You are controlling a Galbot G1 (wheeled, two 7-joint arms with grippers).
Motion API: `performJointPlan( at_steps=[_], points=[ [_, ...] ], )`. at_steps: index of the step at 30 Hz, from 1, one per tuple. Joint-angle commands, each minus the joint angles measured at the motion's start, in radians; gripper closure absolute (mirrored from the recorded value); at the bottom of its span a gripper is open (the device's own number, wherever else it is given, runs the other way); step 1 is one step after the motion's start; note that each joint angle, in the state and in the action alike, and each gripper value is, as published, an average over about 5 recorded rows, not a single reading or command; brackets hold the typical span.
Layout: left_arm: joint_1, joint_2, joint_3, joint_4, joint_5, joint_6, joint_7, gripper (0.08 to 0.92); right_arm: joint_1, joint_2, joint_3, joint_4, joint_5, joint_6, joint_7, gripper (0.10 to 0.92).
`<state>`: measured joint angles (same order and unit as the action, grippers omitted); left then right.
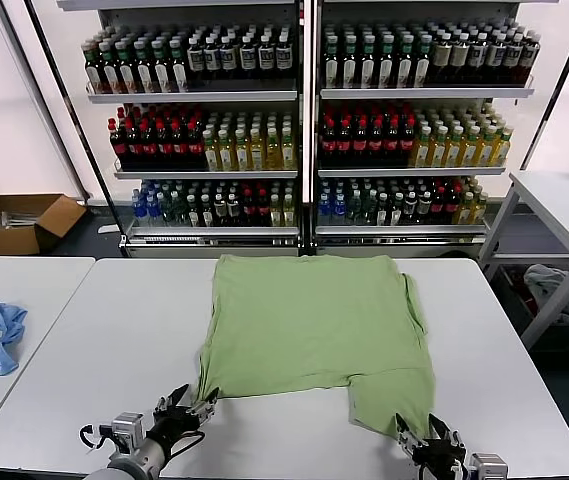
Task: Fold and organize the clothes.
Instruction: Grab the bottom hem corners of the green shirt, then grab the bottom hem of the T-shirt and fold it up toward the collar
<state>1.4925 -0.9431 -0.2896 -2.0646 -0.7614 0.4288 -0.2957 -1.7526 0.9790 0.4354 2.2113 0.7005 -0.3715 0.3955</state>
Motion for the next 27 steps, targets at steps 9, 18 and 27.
performJointPlan(
  at_steps=[9, 18, 27],
  points=[
    [0.008, 0.011, 0.019, 0.005, -0.005, -0.007, 0.029, 0.746, -0.017, 0.010, 0.012, -0.038, -0.108, 0.088, -0.146, 0.862],
    [0.031, 0.029, -0.017, -0.057, -0.003, -0.022, 0.002, 0.916, -0.079, -0.020, 0.080, 0.048, -0.152, 0.050, -0.146, 0.919],
    [0.106, 0.071, -0.099, -0.169, -0.027, -0.035, -0.058, 0.916, -0.219, -0.075, 0.184, 0.229, -0.127, 0.039, -0.154, 0.919]
  ],
)
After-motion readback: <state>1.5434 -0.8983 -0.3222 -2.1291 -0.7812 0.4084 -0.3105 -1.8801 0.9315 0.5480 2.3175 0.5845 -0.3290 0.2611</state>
